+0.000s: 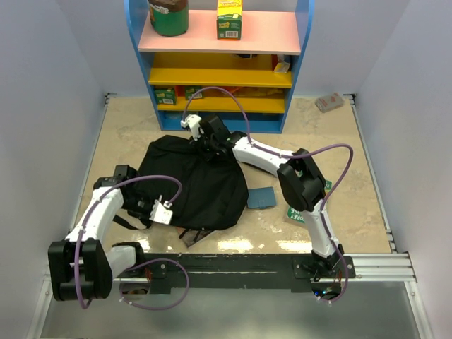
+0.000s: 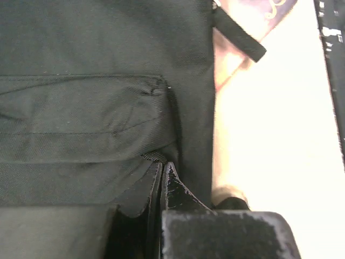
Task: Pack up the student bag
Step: Unzip the student bag at the center of the board.
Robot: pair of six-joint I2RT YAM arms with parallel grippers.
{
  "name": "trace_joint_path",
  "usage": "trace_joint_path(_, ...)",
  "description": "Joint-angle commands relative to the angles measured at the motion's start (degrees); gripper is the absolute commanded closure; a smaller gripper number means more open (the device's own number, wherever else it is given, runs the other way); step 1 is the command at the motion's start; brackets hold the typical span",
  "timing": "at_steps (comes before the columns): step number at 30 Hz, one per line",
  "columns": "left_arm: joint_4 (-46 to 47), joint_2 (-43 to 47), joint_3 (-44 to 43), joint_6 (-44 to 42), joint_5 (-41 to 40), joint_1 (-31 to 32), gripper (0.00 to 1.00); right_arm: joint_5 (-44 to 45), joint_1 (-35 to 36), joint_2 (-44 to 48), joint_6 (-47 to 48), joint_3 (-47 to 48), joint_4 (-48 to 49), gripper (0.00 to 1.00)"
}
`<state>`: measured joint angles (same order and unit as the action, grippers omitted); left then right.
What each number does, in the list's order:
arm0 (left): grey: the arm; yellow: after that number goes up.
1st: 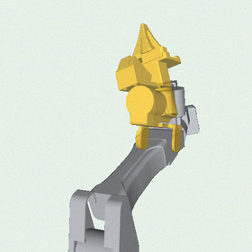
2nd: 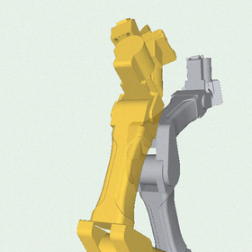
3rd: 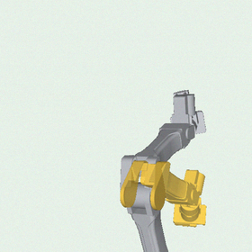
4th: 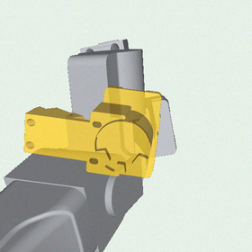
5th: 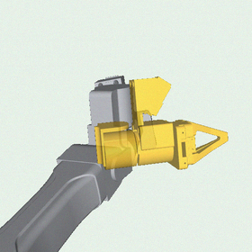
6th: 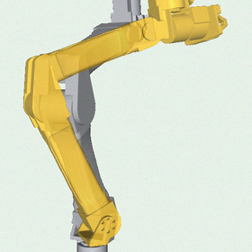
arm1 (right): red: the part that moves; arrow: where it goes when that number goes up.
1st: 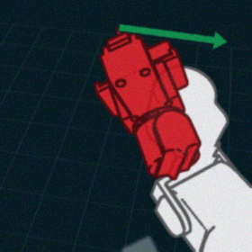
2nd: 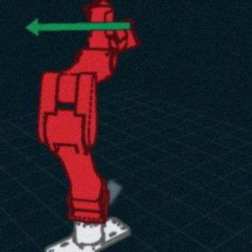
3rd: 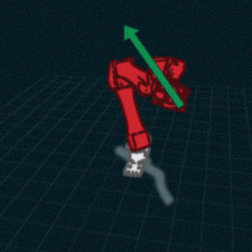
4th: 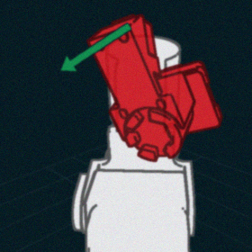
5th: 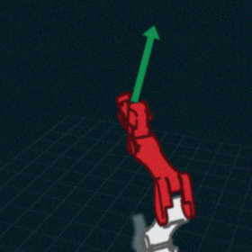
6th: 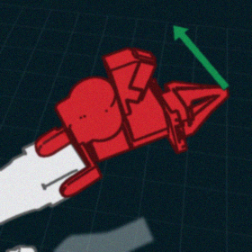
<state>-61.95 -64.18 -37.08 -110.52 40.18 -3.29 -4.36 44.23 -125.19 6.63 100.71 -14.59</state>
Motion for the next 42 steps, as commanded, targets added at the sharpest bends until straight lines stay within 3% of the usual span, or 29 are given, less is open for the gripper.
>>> trace_joint_path(1, -9.3, 1.5, -2.0, -1.8, -3.1, 0.0, 0.95, 4.2, -1.8, 4.2, -2.2, 0.6, 6.9, 0.89)
trace_joint_path(2, -9.0, 1.6, -3.2, -0.6, -2.1, 0.0, 0.86, 4.2, -1.7, 4.4, -2.9, 0.5, 7.2, 0.66)
trace_joint_path(4, -6.3, 1.3, -5.3, 5.1, 2.5, 0.0, 0.59, 5.4, -1.4, 5.4, -5.0, -0.8, 7.9, 0.51)
trace_joint_path(5, -4.9, 1.0, -8.0, 7.7, 4.2, 0.0, 0.56, 6.1, -1.3, 5.8, -5.7, -1.1, 7.9, 0.42)
trace_joint_path(8, 1.5, -1.2, -13.4, 19.3, 10.2, -0.1, 0.53, 8.6, -0.3, 8.2, -8.6, -3.1, 8.1, 0.30)
trace_joint_path(9, 9.1, -1.9, -14.1, 23.8, 11.0, -0.1, 0.52, 9.2, -0.2, 8.9, -9.2, -3.6, 8.1, 0.30)
trace_joint_path(10, 15.1, -1.9, -14.2, 35.7, 10.6, -0.1, 0.52, 9.5, 0.1, 9.8, -10.7, -4.6, 8.1, 0.29)
trace_joint_path(11, 21.8, -1.8, -12.5, 42.1, 9.3, -0.1, 0.52, 9.3, 0.2, 11.3, -11.6, -5.1, 7.9, 0.29)
trace_joint_path(12, 33.8, -1.7, -11.3, 50.4, 7.9, -0.1, 0.53, 9.5, 0.9, 12.3, -12.4, -6.4, 7.8, 0.29)
trace_joint_path(15, 47.0, -3.1, -6.3, 55.9, 2.0, 0.6, 0.56, 10.5, 1.9, 16.1, -15.6, -9.1, 7.8, 0.30)
trace_joint_path(21, 52.3, -6.9, -0.5, 54.2, -4.8, 5.5, 0.59, 14.4, 5.1, 23.0, -20.1, -21.7, 8.5, 0.33)
trace_joint_path(25, 52.6, -7.7, 0.2, 56.6, -4.0, 8.4, 0.59, 12.2, 5.7, 27.2, -24.1, -31.0, 14.3, 0.34)
trace_joint_path(34, 49.3, -10.2, -1.8, 63.2, -3.4, 14.6, 0.47, 4.5, 7.1, 25.1, -30.3, -39.9, 24.5, 0.36)
trace_joint_path(42, 56.1, -10.3, 1.0, 68.9, -8.9, 19.1, 0.12, 2.3, 8.6, 25.5, -39.7, -46.1, 36.5, 0.34)
